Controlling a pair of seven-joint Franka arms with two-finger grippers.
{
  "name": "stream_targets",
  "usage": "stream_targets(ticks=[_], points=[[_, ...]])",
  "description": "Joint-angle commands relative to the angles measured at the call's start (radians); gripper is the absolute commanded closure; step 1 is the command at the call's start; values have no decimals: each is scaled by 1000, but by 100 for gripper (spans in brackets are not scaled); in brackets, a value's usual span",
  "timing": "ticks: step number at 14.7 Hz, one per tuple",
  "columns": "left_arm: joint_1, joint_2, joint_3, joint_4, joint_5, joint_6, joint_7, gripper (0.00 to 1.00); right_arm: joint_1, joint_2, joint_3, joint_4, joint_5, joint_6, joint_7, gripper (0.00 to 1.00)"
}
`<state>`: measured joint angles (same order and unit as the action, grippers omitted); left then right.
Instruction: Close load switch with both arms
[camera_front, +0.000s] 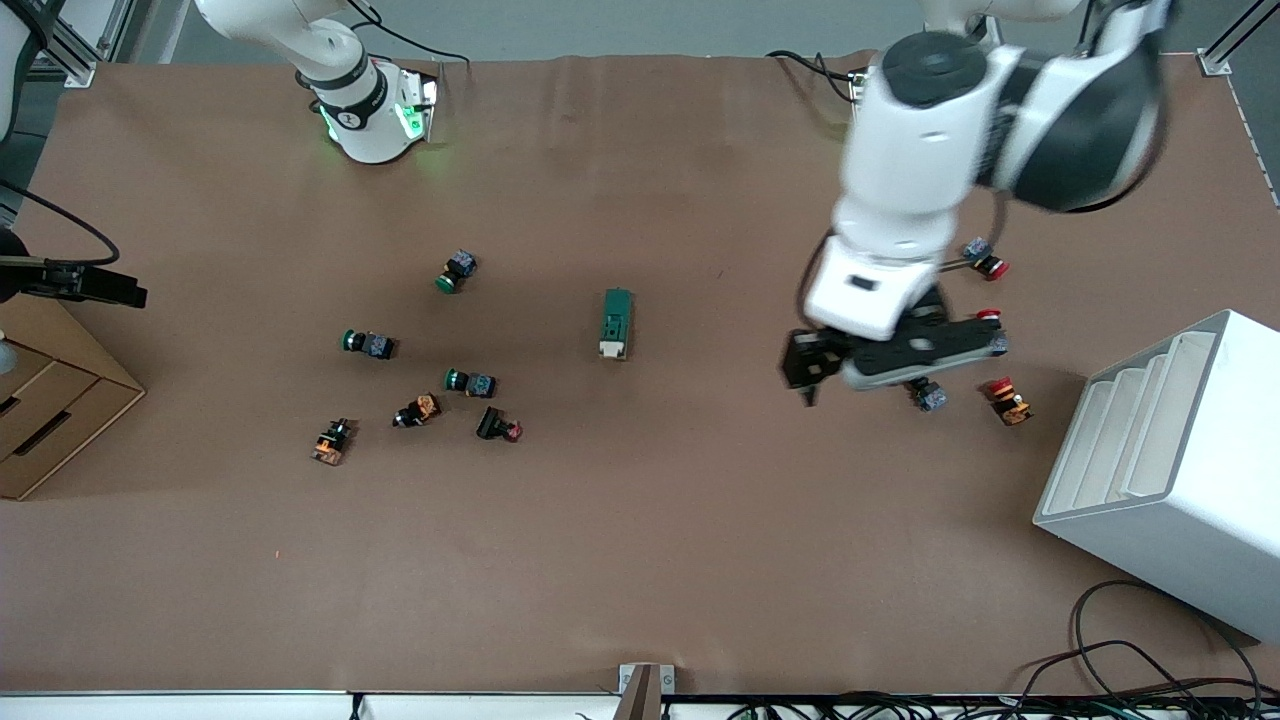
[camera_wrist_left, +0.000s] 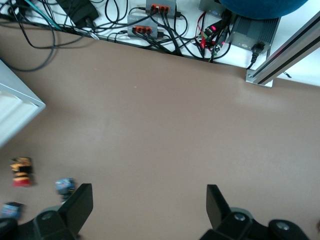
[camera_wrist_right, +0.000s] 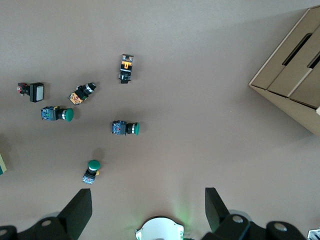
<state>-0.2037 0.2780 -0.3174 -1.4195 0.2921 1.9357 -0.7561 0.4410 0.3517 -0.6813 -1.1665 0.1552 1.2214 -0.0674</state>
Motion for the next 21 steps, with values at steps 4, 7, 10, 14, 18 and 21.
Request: stream_targets(ticks=[4, 7, 10, 14, 18, 21], points=[[52, -183, 187, -19, -243, -191, 456, 0, -249, -103, 268, 5, -28, -52, 116, 0], [53, -243, 283, -24, -258, -302, 598, 0, -419, -148, 512, -5, -124, -57, 156, 0], [59, -282, 322, -27, -261, -411, 661, 0, -568, -149, 712, -4, -190, -48, 159, 0], [104, -330, 325, -90, -337, -419, 670, 0, -568, -167, 727, -5, -215, -45, 166, 0], [119, -364, 316, -145, -340, -409, 672, 0, -474, -227, 647, -76, -209, -4, 166, 0], [125, -375, 313, -154, -338, -408, 672, 0, -478, -305, 629, -184, -172, 16, 166, 0]])
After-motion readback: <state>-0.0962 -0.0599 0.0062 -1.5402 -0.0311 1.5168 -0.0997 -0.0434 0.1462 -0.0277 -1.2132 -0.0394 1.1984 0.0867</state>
